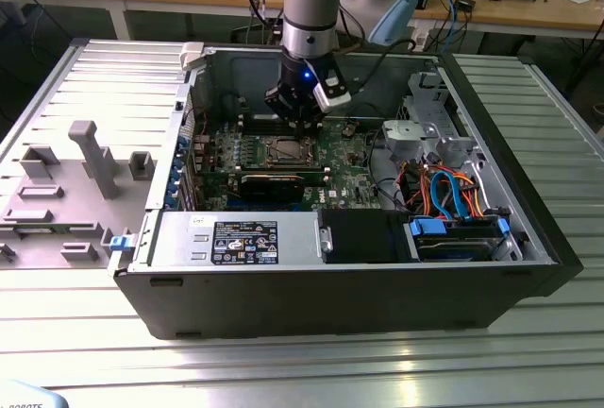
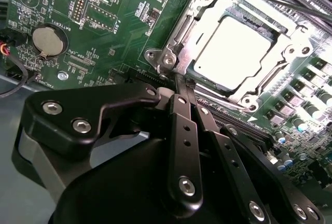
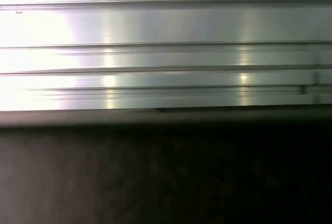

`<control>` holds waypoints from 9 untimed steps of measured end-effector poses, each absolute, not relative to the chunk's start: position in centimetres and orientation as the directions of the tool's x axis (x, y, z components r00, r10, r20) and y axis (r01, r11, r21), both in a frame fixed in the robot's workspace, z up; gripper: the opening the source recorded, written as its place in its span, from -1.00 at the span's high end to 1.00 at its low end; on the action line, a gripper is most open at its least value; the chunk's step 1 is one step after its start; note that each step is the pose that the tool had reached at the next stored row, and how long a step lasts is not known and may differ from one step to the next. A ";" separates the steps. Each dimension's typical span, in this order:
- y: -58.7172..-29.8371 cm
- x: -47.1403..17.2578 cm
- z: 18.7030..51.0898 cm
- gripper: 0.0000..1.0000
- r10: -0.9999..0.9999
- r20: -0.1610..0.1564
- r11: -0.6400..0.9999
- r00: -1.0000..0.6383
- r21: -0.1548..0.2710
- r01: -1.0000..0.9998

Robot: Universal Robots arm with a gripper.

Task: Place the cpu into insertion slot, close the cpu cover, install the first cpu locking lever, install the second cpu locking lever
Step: 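Install the first cpu locking lever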

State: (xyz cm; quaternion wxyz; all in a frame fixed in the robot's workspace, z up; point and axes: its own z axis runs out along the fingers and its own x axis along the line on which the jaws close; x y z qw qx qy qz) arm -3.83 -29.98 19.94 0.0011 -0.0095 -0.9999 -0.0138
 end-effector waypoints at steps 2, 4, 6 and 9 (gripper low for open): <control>-30.0 -3.8 19.9 0.79 0.019 0.002 0.999 -1.000 0.035 0.019; -30.0 -3.8 20.1 0.79 0.019 0.002 0.999 -1.000 0.043 0.019; -29.9 -3.8 20.5 0.79 0.019 0.002 0.999 -1.000 0.044 0.019; -30.0 -3.8 21.2 0.79 0.019 0.002 0.999 -1.000 0.043 0.019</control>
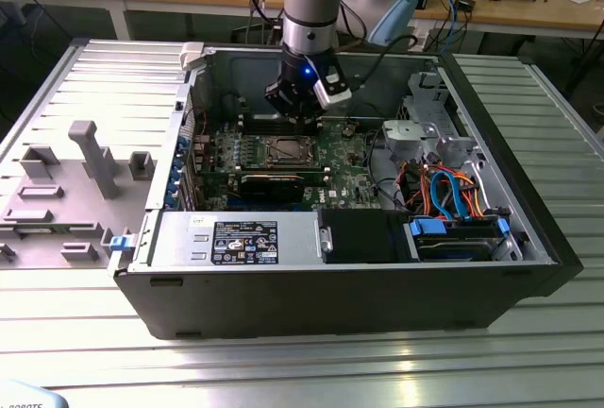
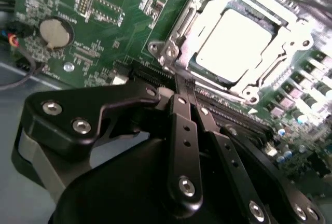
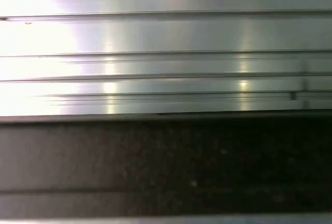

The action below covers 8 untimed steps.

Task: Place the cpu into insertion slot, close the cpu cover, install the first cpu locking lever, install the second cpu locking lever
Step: 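Install the first cpu locking lever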

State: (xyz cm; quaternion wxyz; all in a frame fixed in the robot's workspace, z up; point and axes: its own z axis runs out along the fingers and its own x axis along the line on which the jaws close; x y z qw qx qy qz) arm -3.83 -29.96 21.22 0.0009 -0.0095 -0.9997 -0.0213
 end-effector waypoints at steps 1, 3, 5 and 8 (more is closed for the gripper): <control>-30.0 -3.8 21.4 0.79 0.019 0.002 0.999 -1.000 0.042 0.019; -30.0 -3.8 21.5 0.79 0.019 0.002 0.999 -1.000 0.042 0.019; -30.1 -3.8 21.5 0.79 0.019 0.002 0.999 -1.000 0.043 0.019; -30.7 -3.8 21.5 0.79 0.019 0.003 0.999 -1.000 0.042 0.019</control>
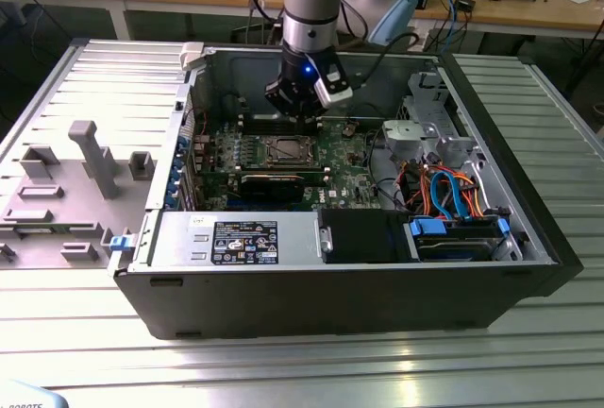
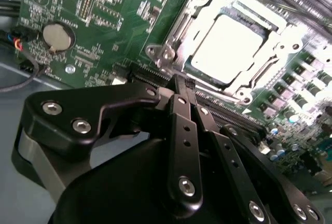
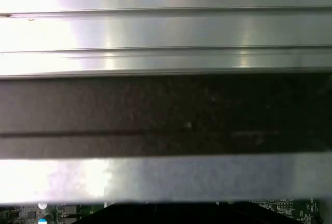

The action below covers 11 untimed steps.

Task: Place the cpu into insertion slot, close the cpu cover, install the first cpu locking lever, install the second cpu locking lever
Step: 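Install the first cpu locking lever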

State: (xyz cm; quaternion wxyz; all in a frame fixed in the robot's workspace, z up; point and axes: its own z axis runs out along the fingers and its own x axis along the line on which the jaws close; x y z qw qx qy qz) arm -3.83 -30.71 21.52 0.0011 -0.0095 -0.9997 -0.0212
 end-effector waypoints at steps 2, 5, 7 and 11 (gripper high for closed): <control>-30.8 -3.8 21.5 0.79 0.019 0.002 0.999 -1.000 0.043 0.019; -30.8 -3.8 21.5 0.79 0.019 0.003 0.999 -1.000 0.042 0.019; -30.9 -3.8 21.5 0.79 0.019 0.003 0.999 -1.000 0.042 0.019; -30.9 -3.8 21.5 0.79 0.019 0.003 0.999 -1.000 0.042 0.019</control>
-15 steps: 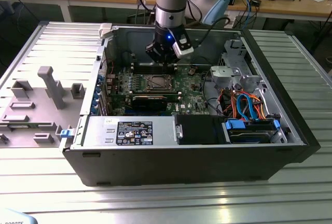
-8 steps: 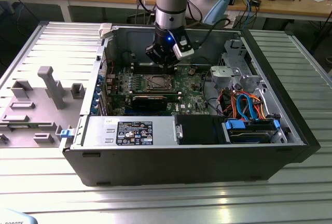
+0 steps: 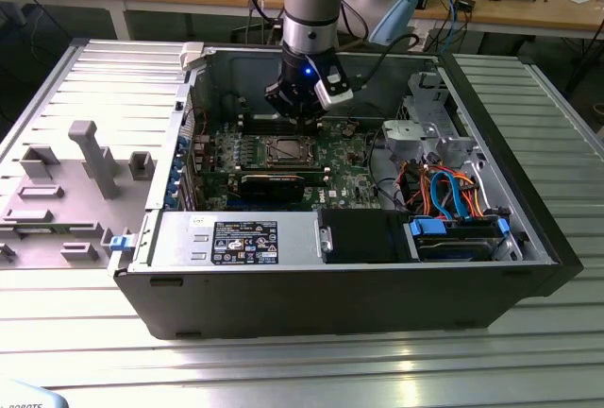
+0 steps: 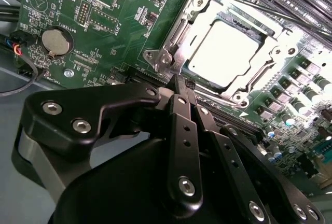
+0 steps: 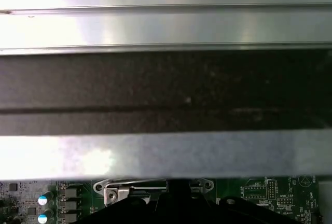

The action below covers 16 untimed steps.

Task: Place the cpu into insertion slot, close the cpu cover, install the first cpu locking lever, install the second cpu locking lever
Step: 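Install the first cpu locking lever, then install the second cpu locking lever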

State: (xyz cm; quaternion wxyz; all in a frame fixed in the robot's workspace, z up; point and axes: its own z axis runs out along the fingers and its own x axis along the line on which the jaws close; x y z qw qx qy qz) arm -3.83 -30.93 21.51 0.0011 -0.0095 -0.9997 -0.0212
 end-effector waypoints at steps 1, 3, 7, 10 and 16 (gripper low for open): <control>-30.9 -3.8 21.5 0.79 0.019 0.003 0.999 -1.000 0.042 0.019; -31.0 -3.8 21.5 0.79 0.019 0.003 0.999 -1.000 0.042 0.019; -31.1 -3.8 21.5 0.79 0.019 0.003 0.999 -1.000 0.042 0.019; -31.1 -3.8 21.5 0.79 0.019 0.003 0.999 -1.000 0.042 0.019; -31.2 -3.8 21.5 0.79 0.019 0.003 0.999 -1.000 0.042 0.019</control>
